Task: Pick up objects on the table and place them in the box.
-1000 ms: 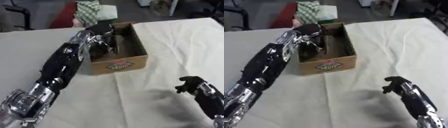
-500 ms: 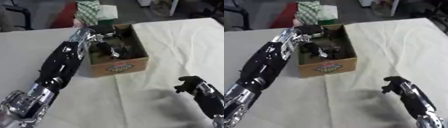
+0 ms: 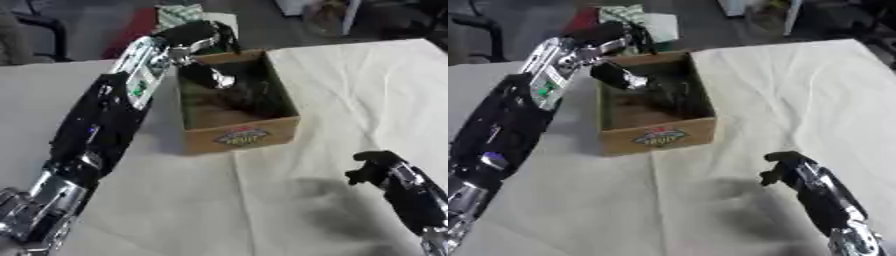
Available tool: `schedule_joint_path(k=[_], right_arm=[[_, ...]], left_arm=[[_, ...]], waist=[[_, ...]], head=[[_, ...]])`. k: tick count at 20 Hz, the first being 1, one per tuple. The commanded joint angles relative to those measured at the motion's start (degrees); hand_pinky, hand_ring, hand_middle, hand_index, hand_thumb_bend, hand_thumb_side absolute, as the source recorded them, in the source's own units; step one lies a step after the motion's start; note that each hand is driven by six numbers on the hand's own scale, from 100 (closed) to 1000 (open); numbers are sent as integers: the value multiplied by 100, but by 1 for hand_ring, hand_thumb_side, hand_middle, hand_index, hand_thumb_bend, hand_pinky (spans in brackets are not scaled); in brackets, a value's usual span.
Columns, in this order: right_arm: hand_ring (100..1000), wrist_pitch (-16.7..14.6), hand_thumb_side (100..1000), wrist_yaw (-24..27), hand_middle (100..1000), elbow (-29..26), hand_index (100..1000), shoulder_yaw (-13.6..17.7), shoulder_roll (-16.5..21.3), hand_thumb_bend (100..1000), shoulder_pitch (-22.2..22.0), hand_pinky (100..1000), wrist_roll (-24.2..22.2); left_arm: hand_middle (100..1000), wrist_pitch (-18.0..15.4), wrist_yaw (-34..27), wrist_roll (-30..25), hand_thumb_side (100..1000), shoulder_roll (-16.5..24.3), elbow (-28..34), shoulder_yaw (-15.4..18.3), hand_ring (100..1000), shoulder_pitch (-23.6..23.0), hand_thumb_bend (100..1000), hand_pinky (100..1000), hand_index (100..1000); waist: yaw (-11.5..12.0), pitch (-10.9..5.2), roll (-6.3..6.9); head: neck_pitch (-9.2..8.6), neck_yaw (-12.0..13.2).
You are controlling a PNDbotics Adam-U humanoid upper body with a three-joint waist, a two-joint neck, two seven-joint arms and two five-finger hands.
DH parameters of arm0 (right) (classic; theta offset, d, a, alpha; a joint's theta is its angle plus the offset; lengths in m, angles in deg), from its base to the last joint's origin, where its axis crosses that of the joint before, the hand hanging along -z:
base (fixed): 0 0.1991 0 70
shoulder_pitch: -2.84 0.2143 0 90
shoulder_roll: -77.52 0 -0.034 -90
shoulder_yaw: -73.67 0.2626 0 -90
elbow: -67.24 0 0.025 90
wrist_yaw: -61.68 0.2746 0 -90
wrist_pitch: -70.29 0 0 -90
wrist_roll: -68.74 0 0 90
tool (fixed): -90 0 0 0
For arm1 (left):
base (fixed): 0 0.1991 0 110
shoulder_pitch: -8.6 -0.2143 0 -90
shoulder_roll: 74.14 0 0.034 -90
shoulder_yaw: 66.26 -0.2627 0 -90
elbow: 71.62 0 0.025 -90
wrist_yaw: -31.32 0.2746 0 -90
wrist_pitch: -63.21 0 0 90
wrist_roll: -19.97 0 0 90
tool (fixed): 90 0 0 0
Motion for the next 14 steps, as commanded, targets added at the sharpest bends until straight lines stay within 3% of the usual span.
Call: schedule_joint_path(k=[1, 7, 14], right_arm=[[527, -6, 845, 29, 408, -98, 725, 72, 120, 100, 32, 746, 53], [527, -18, 838, 34, 408, -113, 725, 125, 172, 100, 9, 746, 108], [526, -41, 837, 42, 408, -127, 725, 166, 210, 100, -20, 746, 155]], left_arm=[[668, 553, -1180, 429, 594, 464, 1028, 253, 657, -328, 100, 712, 713], [635, 1284, -2607, 935, 676, 698, 2491, 695, 629, -1661, 100, 694, 703], [618, 1566, -3493, 1416, 735, 509, 3152, 1012, 613, -2705, 100, 670, 694]], waist=[[63, -102, -10], [276, -114, -12], [405, -121, -33]], head=[[21, -81], [66, -172], [103, -200]])
